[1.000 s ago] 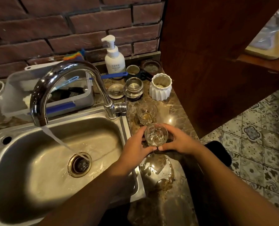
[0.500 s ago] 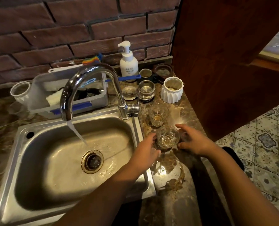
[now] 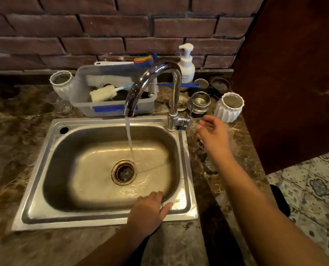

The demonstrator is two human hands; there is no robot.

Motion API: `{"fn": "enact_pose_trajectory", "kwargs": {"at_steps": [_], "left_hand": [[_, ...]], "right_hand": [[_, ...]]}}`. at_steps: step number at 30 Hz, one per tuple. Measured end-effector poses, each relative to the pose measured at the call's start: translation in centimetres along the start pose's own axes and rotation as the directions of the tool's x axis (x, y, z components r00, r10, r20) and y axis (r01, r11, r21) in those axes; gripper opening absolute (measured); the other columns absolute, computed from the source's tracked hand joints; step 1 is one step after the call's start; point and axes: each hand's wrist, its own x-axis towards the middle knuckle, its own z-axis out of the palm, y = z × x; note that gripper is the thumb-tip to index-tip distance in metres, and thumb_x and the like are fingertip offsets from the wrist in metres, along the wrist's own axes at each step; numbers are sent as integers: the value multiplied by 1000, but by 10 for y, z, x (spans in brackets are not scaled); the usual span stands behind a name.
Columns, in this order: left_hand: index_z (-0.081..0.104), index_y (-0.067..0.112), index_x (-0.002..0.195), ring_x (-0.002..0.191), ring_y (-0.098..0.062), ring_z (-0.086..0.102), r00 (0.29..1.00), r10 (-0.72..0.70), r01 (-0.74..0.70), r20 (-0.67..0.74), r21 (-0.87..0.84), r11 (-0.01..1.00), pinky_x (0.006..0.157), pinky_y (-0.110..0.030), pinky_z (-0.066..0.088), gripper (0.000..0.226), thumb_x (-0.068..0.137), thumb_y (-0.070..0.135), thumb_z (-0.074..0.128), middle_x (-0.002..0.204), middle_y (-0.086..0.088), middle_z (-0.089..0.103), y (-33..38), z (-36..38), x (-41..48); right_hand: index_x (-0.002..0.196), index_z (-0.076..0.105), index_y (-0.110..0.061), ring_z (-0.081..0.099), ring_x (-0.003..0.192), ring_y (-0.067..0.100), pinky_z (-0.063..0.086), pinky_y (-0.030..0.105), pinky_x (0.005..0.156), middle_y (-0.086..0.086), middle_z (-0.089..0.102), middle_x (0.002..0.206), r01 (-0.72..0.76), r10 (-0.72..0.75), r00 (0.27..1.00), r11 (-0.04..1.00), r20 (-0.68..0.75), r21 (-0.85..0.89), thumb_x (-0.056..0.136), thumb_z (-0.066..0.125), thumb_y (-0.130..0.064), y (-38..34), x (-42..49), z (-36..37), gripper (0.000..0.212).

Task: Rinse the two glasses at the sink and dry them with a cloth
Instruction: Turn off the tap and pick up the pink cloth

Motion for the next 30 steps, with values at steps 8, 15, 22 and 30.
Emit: {"fn": "enact_pose_trajectory", "kwargs": {"at_steps": [8,15,22,30], "left_hand": [[65,16,107,87,-26,66,994,94,-100,56,115,988,72,-36,52,71,92,71,23,95,-7,69,-1,-2,7],[63,17,113,93,-22,64,993,107,-112,57,91,990,75,-35,48,72,91,74,24,103,-5,68,-4,-1,8],[56,20,118,99,-20,60,988,77,-94,136,119,988,82,-35,49,71,91,75,21,112,-3,64,-4,-4,9],[55,20,119,100,-21,60,985,63,-86,162,138,987,81,-37,50,73,91,75,18,113,-3,64,-3,-5,10]], "right_hand": [[158,18,-5,28,150,32,27,44,123,17,25,162,-74,68,996,990,-58,-116,96,64,-20,11,47,70,79],[156,29,-13,40,144,28,35,50,120,10,40,158,-131,129,990,990,-56,-49,94,65,-15,41,81,87,72],[154,32,-18,42,142,27,34,43,120,13,45,153,-78,73,987,997,-140,-29,97,56,0,53,87,90,65],[159,24,-17,29,151,25,25,43,125,11,31,163,-32,34,994,999,-105,15,100,51,0,62,88,89,67]]}}
